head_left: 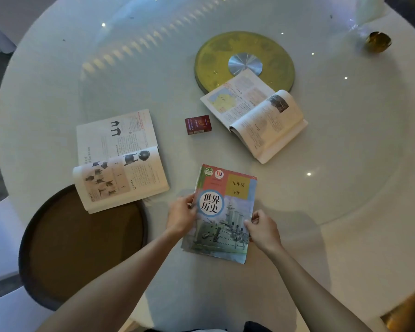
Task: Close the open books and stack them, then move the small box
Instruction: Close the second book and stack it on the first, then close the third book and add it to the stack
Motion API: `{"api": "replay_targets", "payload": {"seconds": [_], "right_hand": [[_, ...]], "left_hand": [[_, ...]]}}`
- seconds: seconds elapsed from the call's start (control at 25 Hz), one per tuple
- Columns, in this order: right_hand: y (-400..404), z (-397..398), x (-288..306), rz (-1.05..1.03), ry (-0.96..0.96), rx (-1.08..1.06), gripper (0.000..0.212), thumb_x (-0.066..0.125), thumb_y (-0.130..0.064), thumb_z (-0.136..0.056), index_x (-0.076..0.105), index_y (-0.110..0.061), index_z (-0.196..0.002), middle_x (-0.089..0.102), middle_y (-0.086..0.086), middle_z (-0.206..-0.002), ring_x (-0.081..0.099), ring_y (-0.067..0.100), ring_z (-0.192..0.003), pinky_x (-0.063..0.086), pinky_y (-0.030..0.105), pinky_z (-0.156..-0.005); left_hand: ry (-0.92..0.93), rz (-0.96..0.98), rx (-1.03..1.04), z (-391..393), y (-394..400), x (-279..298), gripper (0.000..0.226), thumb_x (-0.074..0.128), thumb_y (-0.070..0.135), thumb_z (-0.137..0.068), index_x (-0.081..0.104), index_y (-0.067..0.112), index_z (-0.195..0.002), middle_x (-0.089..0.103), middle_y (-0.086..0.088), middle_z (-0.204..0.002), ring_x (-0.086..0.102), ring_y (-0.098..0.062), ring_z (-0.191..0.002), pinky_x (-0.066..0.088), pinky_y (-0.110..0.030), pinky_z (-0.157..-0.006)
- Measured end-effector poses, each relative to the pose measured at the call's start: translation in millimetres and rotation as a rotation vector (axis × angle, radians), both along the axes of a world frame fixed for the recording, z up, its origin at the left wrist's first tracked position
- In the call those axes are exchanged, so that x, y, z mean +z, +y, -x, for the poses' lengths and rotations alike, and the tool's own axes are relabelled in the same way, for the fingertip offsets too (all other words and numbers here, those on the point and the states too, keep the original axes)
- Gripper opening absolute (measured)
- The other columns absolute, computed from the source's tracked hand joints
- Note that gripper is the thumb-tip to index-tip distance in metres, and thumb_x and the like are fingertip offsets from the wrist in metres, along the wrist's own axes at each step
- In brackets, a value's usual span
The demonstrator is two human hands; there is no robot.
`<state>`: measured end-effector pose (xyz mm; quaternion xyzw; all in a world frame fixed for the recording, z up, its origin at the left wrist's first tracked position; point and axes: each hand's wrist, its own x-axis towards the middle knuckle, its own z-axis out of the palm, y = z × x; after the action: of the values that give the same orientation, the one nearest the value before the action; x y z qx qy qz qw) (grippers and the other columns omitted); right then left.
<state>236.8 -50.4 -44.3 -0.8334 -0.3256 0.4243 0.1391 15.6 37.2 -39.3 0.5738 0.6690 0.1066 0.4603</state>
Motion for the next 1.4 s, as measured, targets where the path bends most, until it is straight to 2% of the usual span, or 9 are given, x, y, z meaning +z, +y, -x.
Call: {"api": "replay_targets", "payload": {"seconds": [0.28,0.4,0.52,0.64,0.76,0.88,1.0,1.24,1.4], "right_hand": [[44,29,26,-0.123,-0.273,0.179,0.029,0.064,-0.042,-0.093,0.056,-0.015,-0.101,0.059,0.002,-0.099,0.058,0.023,-0.087,0.049,0.038,-0.071],[97,74,36,-0.233,-0.008,0.251,0.028,0.069,-0.038,-0.093,0.065,-0.015,-0.108,0.066,-0.001,-0.101,0.066,0.019,-0.096,0.056,0.039,-0.085],[143,129,39,-0.187,0.241,0.276,0.048,0.072,-0.034,-0.094,0.063,-0.008,-0.133,0.068,0.006,-0.125,0.064,0.02,-0.116,0.052,0.037,-0.103],[170,173,28,-0.132,0.391,0.23,0.065,0.071,-0.034,-0.095,0.049,-0.008,-0.15,0.058,0.01,-0.147,0.058,0.023,-0.131,0.049,0.046,-0.112],[184,198,20,-0.099,0.447,0.161,0.06,0.068,-0.027,-0.098,0.047,-0.005,-0.15,0.061,0.012,-0.14,0.064,0.019,-0.113,0.056,0.034,-0.094],[186,200,14,-0.082,0.384,0.17,0.03,0.06,-0.022,-0.102,0.068,-0.003,-0.123,0.073,0.015,-0.121,0.066,0.016,-0.09,0.049,0.024,-0.068],[178,183,15,-0.05,0.323,0.135,0.02,0.061,-0.018,-0.099,0.074,-0.003,-0.1,0.077,0.016,-0.106,0.065,0.019,-0.081,0.047,0.029,-0.067],[173,141,49,-0.101,0.469,-0.021,0.026,0.071,-0.013,-0.093,0.062,-0.013,-0.117,0.074,0.015,-0.105,0.073,0.023,-0.077,0.059,0.037,-0.061],[220,158,68,-0.217,0.594,-0.079,0.014,0.065,-0.009,-0.097,0.06,-0.012,-0.11,0.072,0.012,-0.102,0.071,0.02,-0.081,0.062,0.031,-0.062]], "left_hand": [[0.0,-0.114,0.083,55,33,8,0.04,0.07,0.025,-0.092,0.067,0.01,-0.129,0.068,-0.008,-0.123,0.066,-0.017,-0.099,0.053,-0.027,-0.083],[-0.007,-0.234,0.327,119,66,23,0.047,0.073,0.031,-0.09,0.063,0.012,-0.132,0.066,-0.004,-0.119,0.063,-0.019,-0.106,0.054,-0.033,-0.091],[0.021,-0.227,0.602,182,87,32,0.057,0.076,0.03,-0.087,0.055,0.015,-0.138,0.057,-0.009,-0.132,0.058,-0.025,-0.121,0.053,-0.041,-0.101],[0.024,-0.126,0.721,225,86,36,0.064,0.077,0.03,-0.087,0.049,0.015,-0.142,0.054,-0.008,-0.136,0.056,-0.026,-0.125,0.055,-0.035,-0.09],[-0.181,0.084,0.771,245,74,35,0.065,0.072,0.025,-0.092,0.043,0.009,-0.148,0.059,0.001,-0.128,0.06,-0.019,-0.114,0.052,-0.025,-0.076],[-0.201,0.117,0.763,257,61,24,0.033,0.068,0.025,-0.095,0.064,0.01,-0.124,0.07,-0.003,-0.116,0.068,-0.019,-0.103,0.052,-0.022,-0.065],[-0.197,0.151,0.736,266,53,22,0.009,0.066,0.022,-0.096,0.072,0.015,-0.094,0.074,-0.002,-0.101,0.072,-0.016,-0.092,0.053,-0.023,-0.061],[-0.468,0.245,0.565,272,60,39,0.02,0.068,0.023,-0.095,0.079,0.009,-0.104,0.081,-0.009,-0.098,0.077,-0.023,-0.084,0.062,-0.033,-0.071],[-0.577,0.283,0.732,262,87,38,0.031,0.058,0.035,-0.101,0.075,0.009,-0.104,0.081,-0.008,-0.092,0.076,-0.015,-0.074,0.06,-0.029,-0.063]]}}
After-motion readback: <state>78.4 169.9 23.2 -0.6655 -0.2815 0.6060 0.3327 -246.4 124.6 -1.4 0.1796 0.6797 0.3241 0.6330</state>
